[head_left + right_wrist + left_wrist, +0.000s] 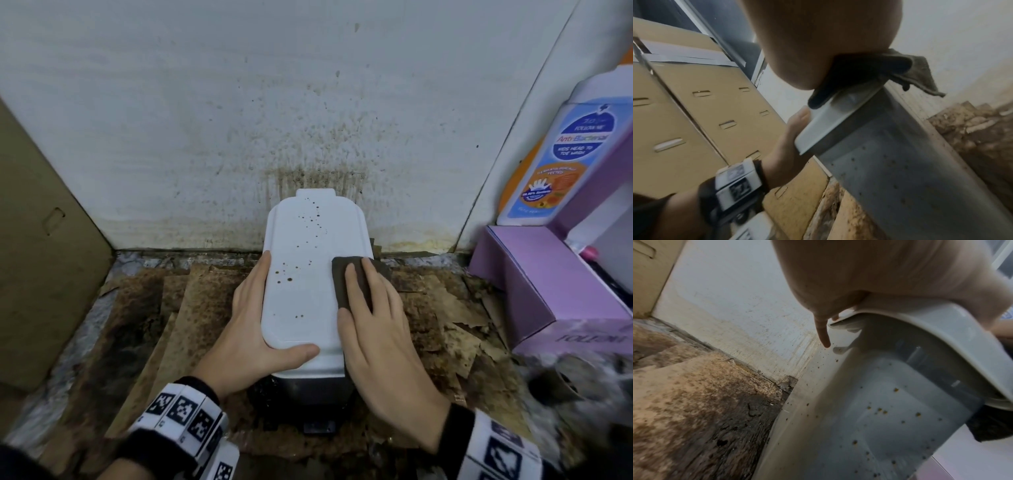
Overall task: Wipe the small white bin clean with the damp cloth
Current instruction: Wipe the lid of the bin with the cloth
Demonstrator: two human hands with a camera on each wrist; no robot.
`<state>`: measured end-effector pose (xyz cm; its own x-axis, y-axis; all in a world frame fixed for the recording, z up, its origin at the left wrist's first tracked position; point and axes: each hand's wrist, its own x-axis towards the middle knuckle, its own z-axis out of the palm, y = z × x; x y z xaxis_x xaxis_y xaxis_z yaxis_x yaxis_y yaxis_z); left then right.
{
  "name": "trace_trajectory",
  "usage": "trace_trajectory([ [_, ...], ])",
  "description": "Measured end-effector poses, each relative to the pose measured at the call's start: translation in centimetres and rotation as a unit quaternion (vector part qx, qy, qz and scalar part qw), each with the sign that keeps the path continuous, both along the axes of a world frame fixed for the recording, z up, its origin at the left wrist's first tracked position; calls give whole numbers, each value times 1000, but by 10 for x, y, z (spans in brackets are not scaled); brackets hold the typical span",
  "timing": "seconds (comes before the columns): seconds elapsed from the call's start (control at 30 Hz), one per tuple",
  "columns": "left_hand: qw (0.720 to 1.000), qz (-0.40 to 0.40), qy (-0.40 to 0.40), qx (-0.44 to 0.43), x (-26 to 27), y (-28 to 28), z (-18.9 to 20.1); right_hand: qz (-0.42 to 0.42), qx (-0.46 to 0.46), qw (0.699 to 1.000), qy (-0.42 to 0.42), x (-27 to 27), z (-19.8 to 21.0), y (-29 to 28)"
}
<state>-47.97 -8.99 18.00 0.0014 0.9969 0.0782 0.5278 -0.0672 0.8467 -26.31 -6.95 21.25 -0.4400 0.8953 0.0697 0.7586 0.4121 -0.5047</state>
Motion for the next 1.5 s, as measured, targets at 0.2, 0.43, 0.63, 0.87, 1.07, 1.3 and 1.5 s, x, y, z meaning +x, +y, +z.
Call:
trace_trajectory([
  [0.2, 1000, -2, 6, -10, -1, 1, 1, 40, -82, 995, 34, -3, 8, 77],
  [0.43, 1000, -4, 6, -10, -2, 1, 1, 41, -101, 993, 34, -12, 13, 96],
  [0.63, 1000, -3, 8, -8, -2, 2, 0, 32, 10, 999, 17, -3, -11, 42],
  [0.87, 1000, -5, 12, -6, -1, 1, -1, 2, 18, 1000, 8, 2, -10, -10],
  [1.07, 1000, -10, 7, -14, -3, 2, -1, 39, -60, 997, -6, -5, 8, 72],
  [1.3, 1000, -16, -1, -23, -4, 3, 0, 35, -81, 996, 6, -10, 17, 79],
  [1.5, 999, -20, 2, -31, -5, 2, 1, 37, 38, 998, -41, -5, 2, 20],
])
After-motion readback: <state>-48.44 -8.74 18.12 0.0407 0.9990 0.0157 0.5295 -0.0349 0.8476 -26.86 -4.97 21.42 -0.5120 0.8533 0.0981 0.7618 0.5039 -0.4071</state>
